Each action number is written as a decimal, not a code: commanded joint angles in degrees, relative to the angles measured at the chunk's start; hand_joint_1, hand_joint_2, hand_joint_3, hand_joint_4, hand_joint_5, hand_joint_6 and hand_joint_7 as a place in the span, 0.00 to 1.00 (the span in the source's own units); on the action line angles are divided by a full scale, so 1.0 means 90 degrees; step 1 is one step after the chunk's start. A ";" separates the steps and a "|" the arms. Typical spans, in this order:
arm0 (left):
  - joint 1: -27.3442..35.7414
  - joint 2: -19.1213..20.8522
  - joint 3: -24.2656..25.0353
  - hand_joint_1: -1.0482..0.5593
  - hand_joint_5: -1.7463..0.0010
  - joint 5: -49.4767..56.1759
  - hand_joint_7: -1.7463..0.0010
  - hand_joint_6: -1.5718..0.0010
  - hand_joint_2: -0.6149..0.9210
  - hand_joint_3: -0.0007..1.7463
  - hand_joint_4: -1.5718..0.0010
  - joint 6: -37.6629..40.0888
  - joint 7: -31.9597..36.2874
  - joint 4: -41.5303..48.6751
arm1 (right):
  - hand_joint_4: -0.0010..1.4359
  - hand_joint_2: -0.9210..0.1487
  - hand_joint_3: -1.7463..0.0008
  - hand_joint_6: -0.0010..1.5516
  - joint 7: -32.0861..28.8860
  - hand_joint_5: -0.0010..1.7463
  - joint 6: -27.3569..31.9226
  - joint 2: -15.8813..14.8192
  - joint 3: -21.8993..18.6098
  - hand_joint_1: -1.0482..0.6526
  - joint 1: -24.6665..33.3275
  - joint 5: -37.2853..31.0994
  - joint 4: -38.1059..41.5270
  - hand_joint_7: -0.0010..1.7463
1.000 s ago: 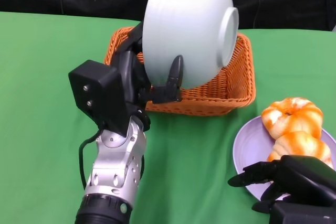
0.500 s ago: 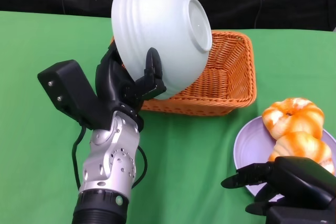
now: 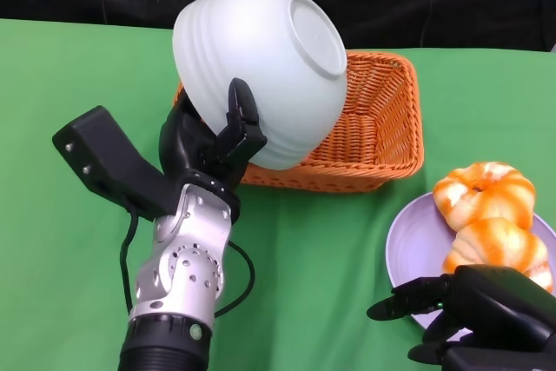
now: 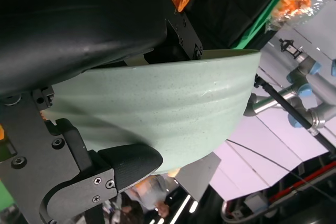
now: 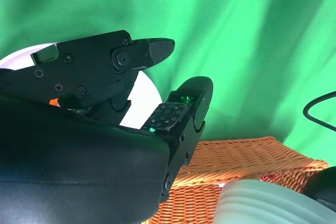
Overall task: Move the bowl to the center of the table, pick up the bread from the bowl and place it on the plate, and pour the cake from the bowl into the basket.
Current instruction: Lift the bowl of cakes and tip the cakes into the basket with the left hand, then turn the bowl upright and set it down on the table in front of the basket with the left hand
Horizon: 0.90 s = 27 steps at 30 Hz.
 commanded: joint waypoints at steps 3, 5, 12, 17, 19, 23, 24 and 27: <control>-0.0376 -0.1024 0.0331 0.51 0.00 -0.1007 0.00 0.46 0.60 0.98 0.31 0.0123 -0.0450 -0.0031 | 0.69 0.00 0.91 0.52 -0.0021 0.08 -0.0046 -0.0064 -0.0024 0.42 0.0021 -0.0003 0.0002 0.01; -0.0365 -0.1001 0.0316 0.50 0.00 -0.1148 0.00 0.45 0.59 0.99 0.30 0.0106 -0.0660 0.0039 | 0.69 0.00 0.91 0.52 -0.0021 0.08 -0.0059 -0.0074 -0.0025 0.42 0.0026 -0.0005 0.0003 0.01; -0.0245 -0.0912 0.0270 0.46 0.00 -0.1397 0.00 0.44 0.57 1.00 0.30 0.0095 -0.1345 0.0153 | 0.70 0.00 0.92 0.52 -0.0090 0.08 -0.0171 -0.0086 -0.0063 0.42 0.0083 0.0030 0.0049 0.01; -0.0196 -0.0856 0.0348 0.43 0.00 -0.1663 0.00 0.44 0.57 0.99 0.29 0.0205 -0.2219 0.0277 | 0.70 0.00 0.92 0.52 -0.0087 0.08 -0.0171 -0.0101 -0.0096 0.42 0.0112 0.0035 0.0052 0.01; -0.0208 -0.0851 0.0363 0.43 0.00 -0.1670 0.00 0.44 0.57 0.99 0.29 0.0199 -0.2285 0.0315 | 0.70 0.00 0.92 0.52 -0.0088 0.08 -0.0175 -0.0102 -0.0097 0.42 0.0114 0.0034 0.0053 0.01; -0.0246 -0.0800 0.0398 0.44 0.00 -0.1733 0.00 0.44 0.58 0.97 0.30 0.0266 -0.2516 0.0351 | 0.69 0.00 0.92 0.52 -0.0039 0.08 -0.0186 -0.0143 -0.0105 0.42 0.0115 0.0028 0.0057 0.01; -0.0267 -0.0779 0.0423 0.44 0.00 -0.1781 0.00 0.44 0.59 0.96 0.30 0.0311 -0.2610 0.0371 | 0.69 0.00 0.92 0.51 -0.0029 0.08 -0.0188 -0.0155 -0.0104 0.42 0.0112 0.0023 0.0062 0.01; -0.0297 -0.0737 0.0490 0.45 0.00 -0.1890 0.00 0.45 0.60 0.93 0.30 0.0452 -0.2916 0.0441 | 0.68 0.00 0.92 0.51 -0.0029 0.08 -0.0191 -0.0165 -0.0104 0.42 0.0115 0.0028 0.0078 0.01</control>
